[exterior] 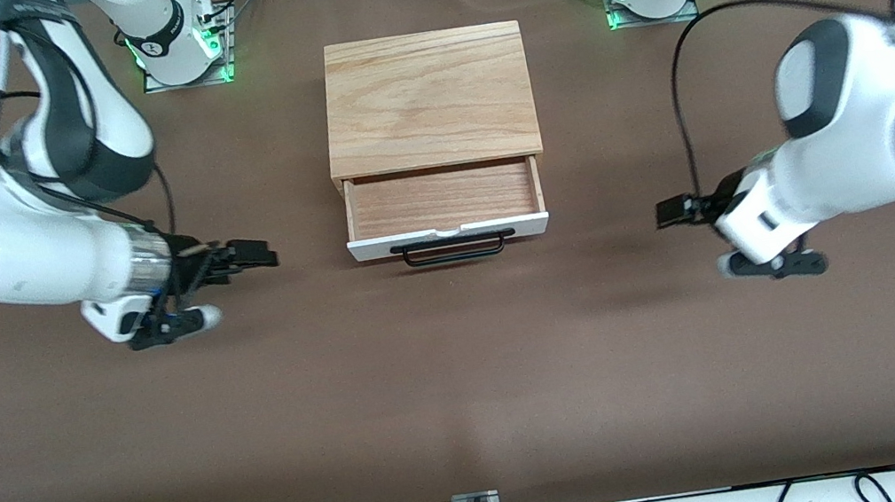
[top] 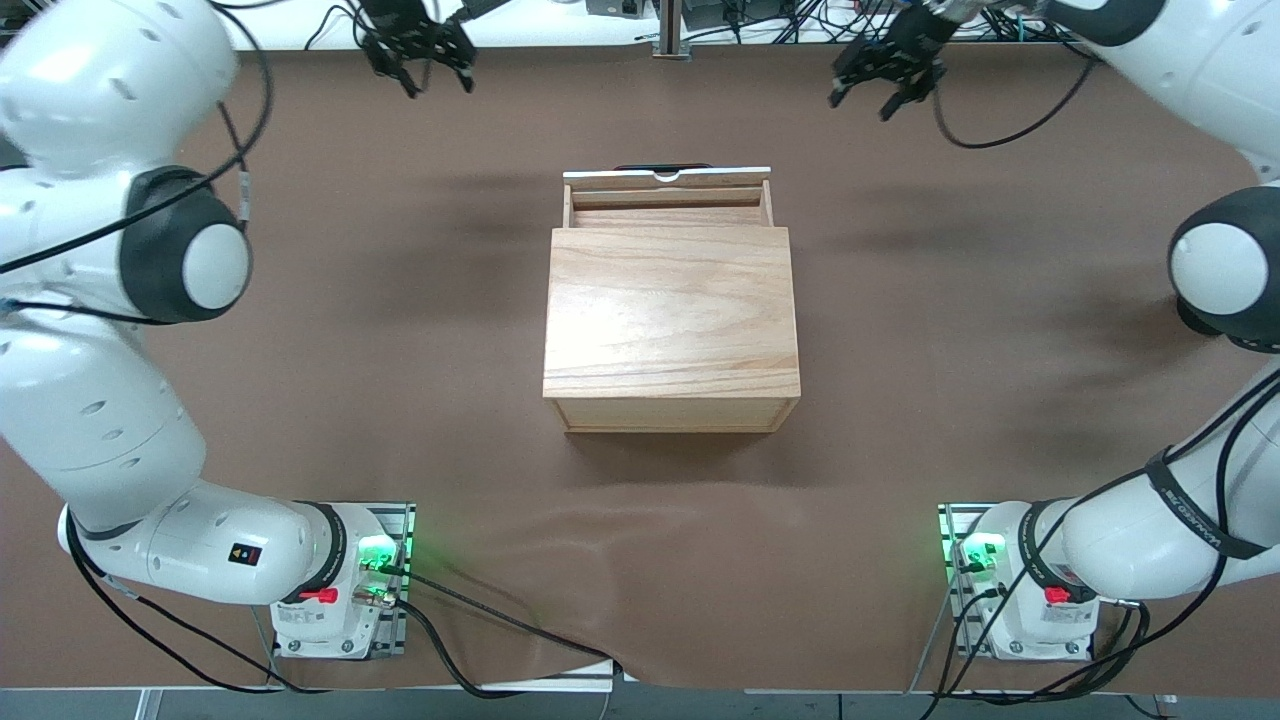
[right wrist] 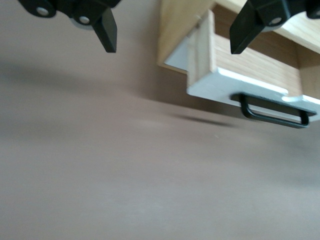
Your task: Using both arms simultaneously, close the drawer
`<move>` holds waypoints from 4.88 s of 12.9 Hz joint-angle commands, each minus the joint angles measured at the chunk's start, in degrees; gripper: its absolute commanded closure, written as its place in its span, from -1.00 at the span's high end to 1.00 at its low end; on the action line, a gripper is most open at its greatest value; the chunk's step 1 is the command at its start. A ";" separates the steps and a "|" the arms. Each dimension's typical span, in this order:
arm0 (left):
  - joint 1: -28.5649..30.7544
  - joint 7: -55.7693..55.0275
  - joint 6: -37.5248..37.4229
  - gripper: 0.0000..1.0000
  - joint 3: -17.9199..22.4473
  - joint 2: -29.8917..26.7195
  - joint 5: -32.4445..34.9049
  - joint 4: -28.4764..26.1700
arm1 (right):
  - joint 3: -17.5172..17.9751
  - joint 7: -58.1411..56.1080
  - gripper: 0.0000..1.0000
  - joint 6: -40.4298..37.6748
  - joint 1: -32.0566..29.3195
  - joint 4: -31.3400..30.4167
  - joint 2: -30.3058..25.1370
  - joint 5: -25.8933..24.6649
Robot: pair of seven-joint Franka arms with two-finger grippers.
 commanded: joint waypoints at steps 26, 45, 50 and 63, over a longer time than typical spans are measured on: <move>-15.10 -0.79 -3.74 1.00 -1.55 10.59 -11.64 -0.55 | -0.30 7.53 1.00 10.79 12.99 -3.41 10.50 11.15; -20.55 -0.79 -14.02 1.00 -1.73 10.33 -11.64 0.24 | 4.27 8.41 1.00 6.21 15.01 -14.66 6.98 11.33; -20.38 -0.79 -18.25 1.00 -2.78 10.33 -11.55 0.33 | 4.45 8.33 1.00 6.12 14.75 -13.79 6.98 11.33; -13.52 0.18 -10.08 1.00 12.22 9.36 -9.63 12.90 | -7.84 7.54 1.00 -4.84 3.94 5.37 -1.35 -13.69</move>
